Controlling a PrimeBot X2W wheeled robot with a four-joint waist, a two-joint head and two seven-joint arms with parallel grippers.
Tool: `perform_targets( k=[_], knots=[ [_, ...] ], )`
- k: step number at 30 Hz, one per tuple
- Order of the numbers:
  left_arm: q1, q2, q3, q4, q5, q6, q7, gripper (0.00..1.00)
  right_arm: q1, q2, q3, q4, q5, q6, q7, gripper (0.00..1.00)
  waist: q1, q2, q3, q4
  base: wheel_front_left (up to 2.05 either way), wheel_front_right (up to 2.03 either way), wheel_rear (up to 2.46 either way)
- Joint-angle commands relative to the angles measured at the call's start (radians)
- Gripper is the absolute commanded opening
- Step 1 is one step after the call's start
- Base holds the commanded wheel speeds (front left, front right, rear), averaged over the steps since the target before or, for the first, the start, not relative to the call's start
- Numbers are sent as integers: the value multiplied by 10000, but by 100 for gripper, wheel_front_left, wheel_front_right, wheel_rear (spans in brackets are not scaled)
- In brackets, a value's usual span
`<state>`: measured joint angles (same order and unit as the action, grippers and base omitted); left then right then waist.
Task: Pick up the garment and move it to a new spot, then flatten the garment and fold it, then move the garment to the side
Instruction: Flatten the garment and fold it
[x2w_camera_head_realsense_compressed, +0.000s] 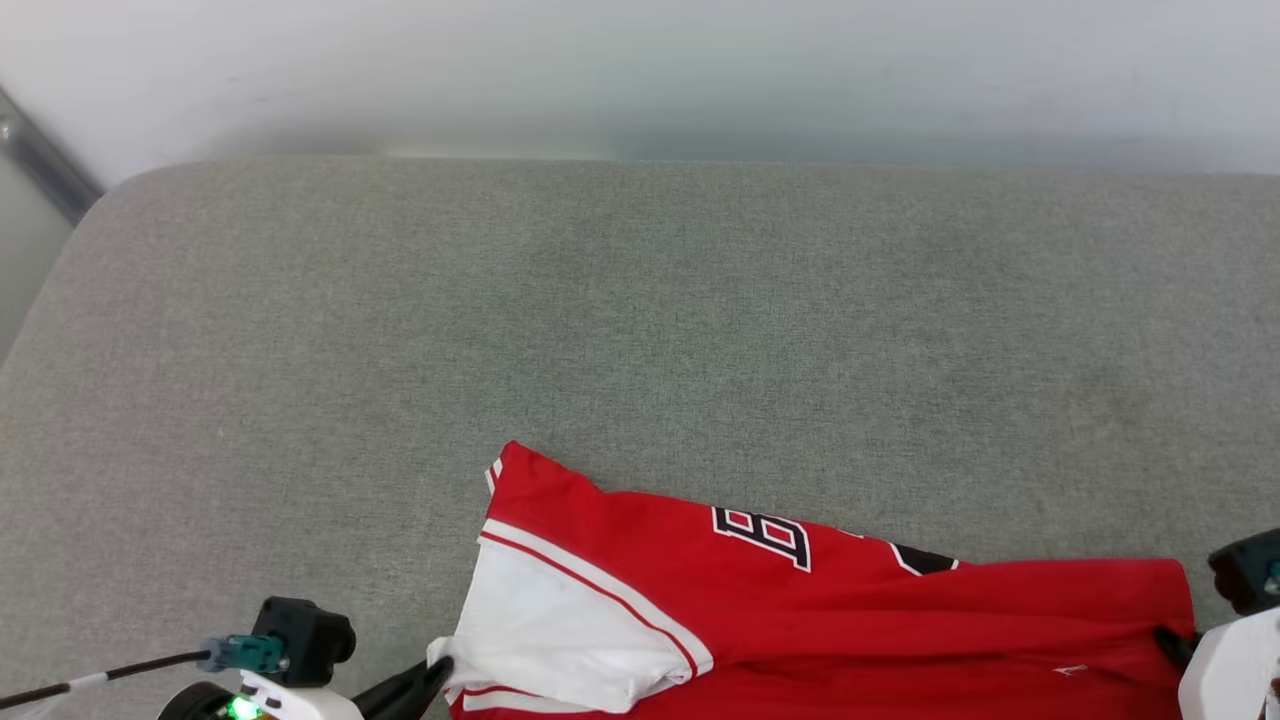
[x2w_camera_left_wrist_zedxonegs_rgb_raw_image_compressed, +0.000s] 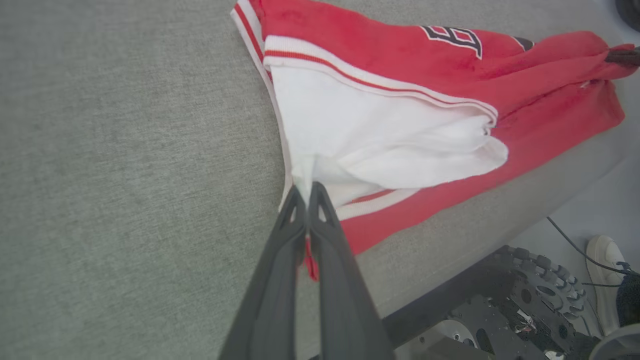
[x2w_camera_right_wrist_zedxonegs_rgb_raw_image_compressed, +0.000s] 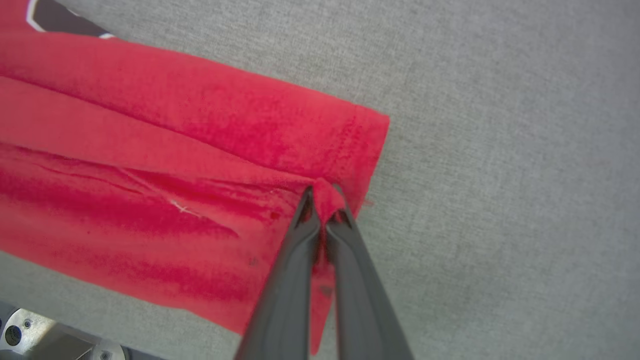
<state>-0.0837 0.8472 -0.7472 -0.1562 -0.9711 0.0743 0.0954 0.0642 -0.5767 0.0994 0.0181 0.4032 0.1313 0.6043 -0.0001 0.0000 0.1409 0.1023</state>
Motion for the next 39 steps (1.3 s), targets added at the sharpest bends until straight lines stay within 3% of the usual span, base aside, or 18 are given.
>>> perform_targets(
  k=[1, 4, 13, 14, 15, 16, 17, 23, 26, 33, 36, 39],
  knots=[
    [83, -30, -50, 60, 40, -27, 32, 0, 107, -167, 99, 45, -58, -9, -101, 0, 1, 0, 16, -5, 0, 0, 0],
    [9, -196, -277, 287, 193, -98, 148, 0, 152, -658, 680, 204, -475, -11, -459, 0, 1, 0, 55, 5, 0, 0, 0],
    [-317, -827, -861, 1319, 791, -337, 80, 0, -213, -1123, 1635, 827, -953, -11, -1001, 0, 1, 0, 234, -27, 0, 0, 0],
    [-340, -942, -885, 1421, 789, -371, 23, 14, -227, -1067, 1674, 858, -883, -11, -1064, 0, 1, 0, 244, -29, 0, 0, 0],
    [-379, -1004, -887, 1512, 831, -365, -56, 85, -262, -981, 1687, 889, -795, -11, -1062, 0, 1, 0, 248, -34, 0, 0, 0],
    [-430, -1054, -896, 1593, 880, -378, -112, 100, -296, -928, 1712, 886, -733, -9, -1077, 50, 1, 0, 241, -38, 0, 0, 0],
    [-456, -1125, -903, 1684, 889, -394, -153, 100, -326, -860, 1670, 905, -620, -9, -1033, 100, 1, 0, 225, -43, 0, 0, 0],
    [-522, -1333, -702, 1858, 982, -317, -705, 100, -408, -602, 1269, 420, 68, -9, -798, 100, 1, 0, -118, -96, 0, 0, 0],
    [-582, -1443, -135, 1495, 1199, 241, -1802, 100, -259, -208, 376, -437, 811, -9, -203, 100, 1, 0, -485, -145, 0, 0, 0],
    [-255, -1403, 1182, 850, 2148, 1555, -3473, 100, 2, 848, -1256, -1374, 1014, -9, 590, 100, 1, 0, -746, -187, 0, 0, 0],
    [84, -1944, 2062, 408, 2541, 2011, -3603, 100, 158, 1370, -1863, -1567, 838, -9, 912, 100, 1, 0, -754, -169, 0, 0, 0],
    [679, -2639, 3382, -287, 3312, 2001, -3617, 100, 364, 1998, -2598, -1530, 546, -9, 1164, 100, 1, 0, -703, -118, 0, 0, 0]
  ],
)
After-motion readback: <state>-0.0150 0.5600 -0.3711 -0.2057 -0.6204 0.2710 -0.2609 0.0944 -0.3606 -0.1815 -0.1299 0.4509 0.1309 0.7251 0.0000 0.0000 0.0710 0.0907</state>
